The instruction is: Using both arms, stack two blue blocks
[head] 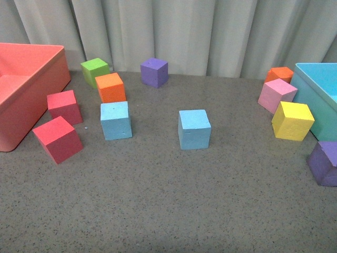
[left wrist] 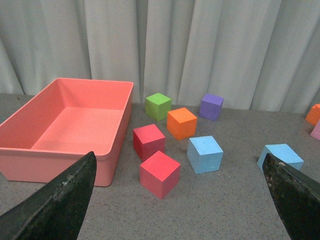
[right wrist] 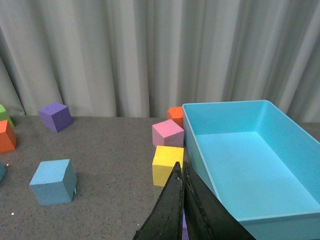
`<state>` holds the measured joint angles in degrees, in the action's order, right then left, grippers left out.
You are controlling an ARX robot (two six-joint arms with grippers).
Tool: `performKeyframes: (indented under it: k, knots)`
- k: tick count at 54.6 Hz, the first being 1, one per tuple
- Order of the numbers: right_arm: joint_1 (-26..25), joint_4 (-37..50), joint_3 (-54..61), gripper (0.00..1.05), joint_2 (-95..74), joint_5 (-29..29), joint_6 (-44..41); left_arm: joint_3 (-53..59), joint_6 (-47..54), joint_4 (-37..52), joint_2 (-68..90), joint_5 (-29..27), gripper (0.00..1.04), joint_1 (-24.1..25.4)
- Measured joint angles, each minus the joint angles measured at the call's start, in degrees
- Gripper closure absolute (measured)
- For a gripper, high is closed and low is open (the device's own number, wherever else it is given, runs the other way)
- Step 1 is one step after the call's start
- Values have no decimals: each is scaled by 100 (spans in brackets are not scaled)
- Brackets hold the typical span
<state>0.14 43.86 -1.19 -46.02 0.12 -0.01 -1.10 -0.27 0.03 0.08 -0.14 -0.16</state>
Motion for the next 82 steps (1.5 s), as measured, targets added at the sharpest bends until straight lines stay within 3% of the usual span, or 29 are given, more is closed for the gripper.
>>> performKeyframes:
  k: [19,56,62,74,82]
  knots:
    - [0,-1882,107,104,2098,-2,0,0,0,0,0,0,7,0]
    - [0,-3359,107,104,3595,-4,0,0,0,0,0,0,7,0]
    - [0,-4297,103,104,4332,-20,0,0,2,0,0,-2,7,0]
    - [0,-4376,103,104,4572,-20,0,0,0,0,0,0,7,0]
    - [0,-4376,103,83,4579,-20,-2,0,0,0,0,0,7,0]
